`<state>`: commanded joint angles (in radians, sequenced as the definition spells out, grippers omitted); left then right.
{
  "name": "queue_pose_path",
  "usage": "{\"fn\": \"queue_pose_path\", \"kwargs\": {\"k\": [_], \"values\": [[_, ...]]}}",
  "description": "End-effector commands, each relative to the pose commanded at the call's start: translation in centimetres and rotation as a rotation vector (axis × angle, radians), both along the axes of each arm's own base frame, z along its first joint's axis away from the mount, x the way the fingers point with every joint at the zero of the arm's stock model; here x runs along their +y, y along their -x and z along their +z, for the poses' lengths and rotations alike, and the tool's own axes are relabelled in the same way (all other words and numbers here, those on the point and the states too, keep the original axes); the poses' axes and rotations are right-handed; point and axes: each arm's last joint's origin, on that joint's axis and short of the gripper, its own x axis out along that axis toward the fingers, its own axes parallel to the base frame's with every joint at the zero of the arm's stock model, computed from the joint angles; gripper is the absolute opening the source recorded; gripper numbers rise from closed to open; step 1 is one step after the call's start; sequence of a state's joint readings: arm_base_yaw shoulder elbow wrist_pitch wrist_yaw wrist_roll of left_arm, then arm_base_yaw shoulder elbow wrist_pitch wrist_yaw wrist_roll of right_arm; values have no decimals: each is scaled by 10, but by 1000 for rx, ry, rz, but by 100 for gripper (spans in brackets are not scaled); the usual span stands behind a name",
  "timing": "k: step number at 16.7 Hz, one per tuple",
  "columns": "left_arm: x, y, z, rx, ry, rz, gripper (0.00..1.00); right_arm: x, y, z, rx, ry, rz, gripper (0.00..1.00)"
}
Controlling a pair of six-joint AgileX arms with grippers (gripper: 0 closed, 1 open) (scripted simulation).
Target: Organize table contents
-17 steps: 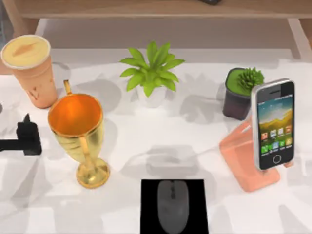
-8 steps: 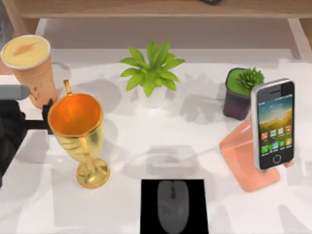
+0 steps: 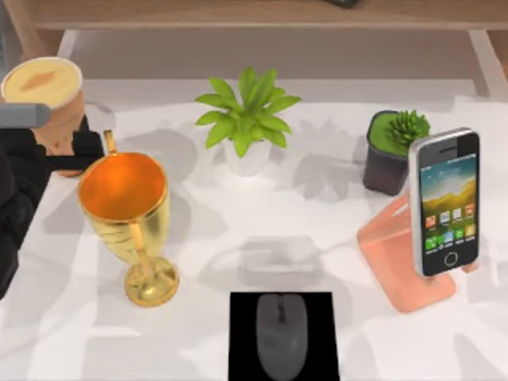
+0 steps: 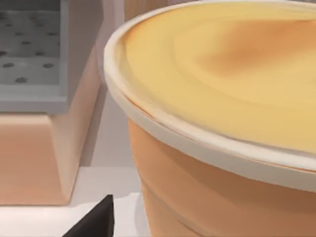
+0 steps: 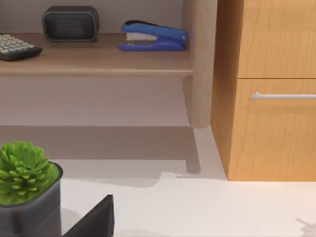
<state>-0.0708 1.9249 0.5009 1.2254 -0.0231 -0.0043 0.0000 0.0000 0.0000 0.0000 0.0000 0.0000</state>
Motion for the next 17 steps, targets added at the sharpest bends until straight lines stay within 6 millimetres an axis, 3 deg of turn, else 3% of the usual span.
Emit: {"fn": "queue_pose_path", "kwargs": {"k": [3,9,13,17], "values": [[0,0,0,1,0,0,100,0,0,0,0,0,0,100],[-1,-29,-6,0,0,0,100,0,0,0,0,0,0,100],[-1,-29,-6,0,0,0,100,0,0,0,0,0,0,100],[-1,-29,-6,0,0,0,70,0,0,0,0,0,0,100]]}}
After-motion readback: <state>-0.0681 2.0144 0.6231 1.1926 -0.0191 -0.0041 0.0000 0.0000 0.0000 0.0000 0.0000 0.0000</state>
